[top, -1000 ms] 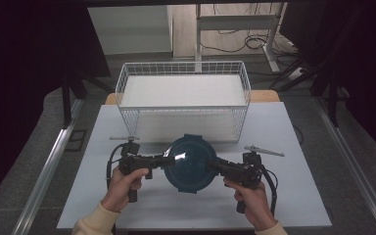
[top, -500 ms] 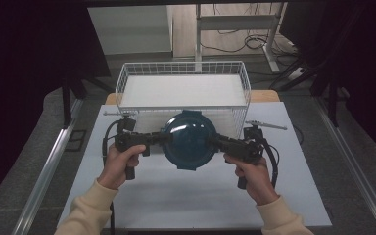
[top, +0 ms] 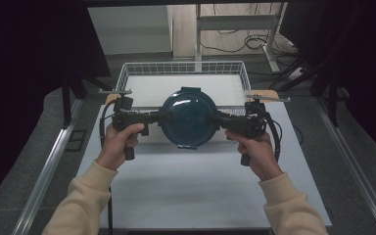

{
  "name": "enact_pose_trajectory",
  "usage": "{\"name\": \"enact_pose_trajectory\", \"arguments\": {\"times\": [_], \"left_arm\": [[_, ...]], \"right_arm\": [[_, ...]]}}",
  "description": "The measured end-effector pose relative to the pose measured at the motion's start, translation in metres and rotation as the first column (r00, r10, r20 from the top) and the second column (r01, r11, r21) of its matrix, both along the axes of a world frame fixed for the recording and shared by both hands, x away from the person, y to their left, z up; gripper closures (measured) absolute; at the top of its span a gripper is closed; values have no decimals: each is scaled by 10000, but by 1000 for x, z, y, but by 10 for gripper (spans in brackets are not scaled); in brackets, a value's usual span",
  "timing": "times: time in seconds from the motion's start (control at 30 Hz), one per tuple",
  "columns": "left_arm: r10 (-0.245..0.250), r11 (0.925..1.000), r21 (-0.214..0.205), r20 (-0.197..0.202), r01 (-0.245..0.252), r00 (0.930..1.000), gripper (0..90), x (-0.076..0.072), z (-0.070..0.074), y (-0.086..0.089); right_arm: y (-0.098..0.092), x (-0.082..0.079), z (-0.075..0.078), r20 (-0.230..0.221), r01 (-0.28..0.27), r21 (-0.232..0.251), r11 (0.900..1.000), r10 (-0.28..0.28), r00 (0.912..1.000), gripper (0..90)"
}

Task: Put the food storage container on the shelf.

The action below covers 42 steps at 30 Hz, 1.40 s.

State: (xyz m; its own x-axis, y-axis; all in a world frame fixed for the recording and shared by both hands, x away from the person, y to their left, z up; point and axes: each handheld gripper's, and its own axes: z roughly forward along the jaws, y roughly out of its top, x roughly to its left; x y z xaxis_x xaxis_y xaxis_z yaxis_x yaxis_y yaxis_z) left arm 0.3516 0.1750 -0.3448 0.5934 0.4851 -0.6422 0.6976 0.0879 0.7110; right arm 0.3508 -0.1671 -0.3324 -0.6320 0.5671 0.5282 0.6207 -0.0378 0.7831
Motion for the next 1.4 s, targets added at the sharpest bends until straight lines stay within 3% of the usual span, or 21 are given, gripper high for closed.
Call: {"name": "enact_pose_trajectory", "arguments": {"times": [0.53, 0.77, 1.03, 1.2, 1.33, 1.4], "left_arm": [[131, 9999, -15, 422, -131, 9990, 446, 25, 39, 2], [217, 9997, -67, 310, -215, 9993, 446, 45, 48, 9], [331, 9993, -170, 80, -330, 9994, 442, 73, 42, 16], [562, 9981, -219, -463, -573, 9973, 441, 94, 26, 19], [561, 9981, -227, -750, -579, 9956, 441, 105, 16, 21], [599, 9968, -478, -921, -645, 9939, 446, 109, 13, 23]], "right_arm": [[2, 29, 41, 356, -154, -118, 9998, 158, 9992, 445], [8, 52, 53, 413, -319, -183, 9993, 326, 9986, 445], [17, 80, 56, 268, -369, -369, 9986, 379, 9989, 443], [20, 110, 40, -233, -406, -257, 9988, 400, 9989, 442], [23, 122, 29, -482, -401, -235, 9989, 390, 9981, 442], [23, 127, 25, -650, -321, -90, 9994, 315, 9974, 441]]}}
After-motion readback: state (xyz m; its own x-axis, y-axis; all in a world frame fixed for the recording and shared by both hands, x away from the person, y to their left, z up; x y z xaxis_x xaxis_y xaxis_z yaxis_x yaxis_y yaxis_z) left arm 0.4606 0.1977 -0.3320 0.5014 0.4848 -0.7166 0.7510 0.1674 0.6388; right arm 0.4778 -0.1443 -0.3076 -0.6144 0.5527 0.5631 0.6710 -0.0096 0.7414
